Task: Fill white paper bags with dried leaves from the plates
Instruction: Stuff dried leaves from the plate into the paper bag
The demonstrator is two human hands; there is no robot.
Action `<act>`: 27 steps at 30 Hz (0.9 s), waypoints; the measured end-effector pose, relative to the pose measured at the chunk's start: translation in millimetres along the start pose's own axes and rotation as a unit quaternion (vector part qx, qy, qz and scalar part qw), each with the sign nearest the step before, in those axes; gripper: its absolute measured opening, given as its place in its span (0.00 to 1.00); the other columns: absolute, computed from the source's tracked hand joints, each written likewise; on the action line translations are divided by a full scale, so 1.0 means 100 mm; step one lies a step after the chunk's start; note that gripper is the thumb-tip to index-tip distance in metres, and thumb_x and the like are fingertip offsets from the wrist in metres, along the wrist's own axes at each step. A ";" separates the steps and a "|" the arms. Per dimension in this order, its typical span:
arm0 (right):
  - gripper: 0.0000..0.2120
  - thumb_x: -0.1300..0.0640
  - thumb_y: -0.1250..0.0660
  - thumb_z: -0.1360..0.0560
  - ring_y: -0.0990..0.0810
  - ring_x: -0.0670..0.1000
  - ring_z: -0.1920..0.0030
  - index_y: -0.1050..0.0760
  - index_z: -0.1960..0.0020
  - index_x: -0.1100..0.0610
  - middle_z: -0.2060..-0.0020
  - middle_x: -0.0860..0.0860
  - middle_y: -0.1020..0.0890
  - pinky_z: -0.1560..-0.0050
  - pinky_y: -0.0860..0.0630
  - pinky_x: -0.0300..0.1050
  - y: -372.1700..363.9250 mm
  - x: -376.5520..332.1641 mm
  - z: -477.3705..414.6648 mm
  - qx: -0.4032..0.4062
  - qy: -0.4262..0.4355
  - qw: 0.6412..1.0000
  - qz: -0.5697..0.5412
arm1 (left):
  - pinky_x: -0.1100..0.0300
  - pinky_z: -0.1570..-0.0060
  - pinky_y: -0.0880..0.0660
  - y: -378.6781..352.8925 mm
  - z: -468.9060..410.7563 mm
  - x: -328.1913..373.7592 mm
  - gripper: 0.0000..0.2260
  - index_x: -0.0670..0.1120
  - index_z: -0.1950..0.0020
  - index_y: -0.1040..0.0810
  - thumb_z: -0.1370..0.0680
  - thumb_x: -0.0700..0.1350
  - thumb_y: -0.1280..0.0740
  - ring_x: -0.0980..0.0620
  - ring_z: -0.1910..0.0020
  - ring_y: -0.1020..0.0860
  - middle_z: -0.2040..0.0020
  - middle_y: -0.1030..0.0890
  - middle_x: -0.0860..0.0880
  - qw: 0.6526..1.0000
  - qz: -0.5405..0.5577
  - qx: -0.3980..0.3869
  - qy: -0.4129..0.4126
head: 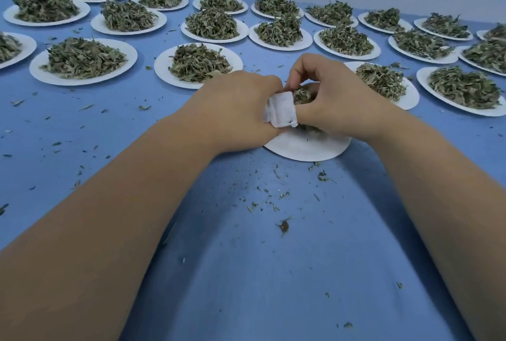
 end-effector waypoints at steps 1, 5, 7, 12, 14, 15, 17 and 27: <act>0.17 0.46 0.21 0.31 0.24 0.52 0.64 0.25 0.49 0.48 0.52 0.45 0.17 0.58 0.22 0.49 0.00 0.02 0.01 -0.011 -0.005 1.000 -0.001 | 0.48 0.56 0.23 0.00 0.00 -0.01 0.16 0.53 0.45 0.25 0.26 0.61 0.32 0.47 0.56 0.23 0.58 0.22 0.53 1.000 0.004 -0.002 0.005; 0.19 0.48 0.21 0.29 0.17 0.52 0.45 0.23 0.41 0.41 0.46 0.40 0.17 0.41 0.19 0.49 0.04 0.10 0.10 -0.081 -0.025 0.995 -0.047 | 0.48 0.54 0.23 0.01 0.01 -0.05 0.19 0.56 0.40 0.25 0.26 0.64 0.32 0.48 0.52 0.23 0.54 0.22 0.54 1.000 0.009 -0.006 0.014; 0.22 0.54 0.22 0.27 0.16 0.49 0.42 0.24 0.37 0.41 0.42 0.40 0.17 0.39 0.19 0.50 0.08 0.12 0.14 -0.105 -0.030 0.991 -0.076 | 0.49 0.54 0.24 0.00 0.01 -0.04 0.20 0.56 0.41 0.26 0.27 0.66 0.32 0.48 0.52 0.24 0.53 0.22 0.55 1.000 0.008 -0.008 0.014; 0.24 0.56 0.28 0.29 0.20 0.41 0.37 0.24 0.35 0.43 0.38 0.41 0.18 0.36 0.26 0.47 0.24 0.09 0.22 -0.100 -0.034 0.989 -0.104 | 0.49 0.54 0.24 0.01 0.01 -0.06 0.21 0.55 0.42 0.25 0.28 0.67 0.32 0.48 0.51 0.23 0.52 0.21 0.54 1.000 0.007 -0.015 0.017; 0.24 0.49 0.23 0.30 0.23 0.35 0.38 0.25 0.36 0.39 0.39 0.35 0.20 0.36 0.26 0.47 0.29 0.10 0.27 -0.110 -0.030 0.993 -0.015 | 0.50 0.54 0.24 0.00 0.00 -0.06 0.21 0.54 0.44 0.25 0.28 0.66 0.33 0.47 0.52 0.23 0.53 0.22 0.54 1.000 0.000 -0.013 0.019; 0.26 0.44 0.20 0.31 0.24 0.31 0.40 0.26 0.37 0.36 0.40 0.30 0.22 0.38 0.25 0.46 0.29 0.11 0.30 -0.123 -0.032 0.991 0.046 | 0.49 0.54 0.24 0.00 0.00 -0.05 0.20 0.54 0.44 0.25 0.28 0.66 0.33 0.47 0.51 0.24 0.53 0.22 0.54 1.000 -0.004 -0.013 0.021; 0.28 0.38 0.20 0.36 0.25 0.25 0.47 0.27 0.39 0.32 0.45 0.23 0.26 0.49 0.27 0.40 0.26 0.12 0.33 -0.138 -0.038 0.981 0.132 | 0.49 0.53 0.24 -0.01 0.00 -0.05 0.19 0.53 0.45 0.25 0.27 0.65 0.33 0.47 0.52 0.24 0.53 0.22 0.53 1.000 -0.011 -0.013 0.023; 0.12 0.56 0.22 0.29 0.19 0.37 0.60 0.17 0.50 0.41 0.59 0.34 0.17 0.58 0.23 0.35 0.27 0.00 0.22 -0.038 0.002 0.990 0.133 | 0.50 0.56 0.25 -0.03 -0.02 0.00 0.14 0.51 0.45 0.25 0.26 0.56 0.33 0.46 0.54 0.25 0.55 0.24 0.52 0.999 -0.022 -0.020 0.012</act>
Point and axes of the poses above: each hand's wrist, its own z-axis away from the middle knuckle, its own y-axis out of the back of the hand, x = y × z, the point moved 9 cm from there along -z, towards the middle knuckle
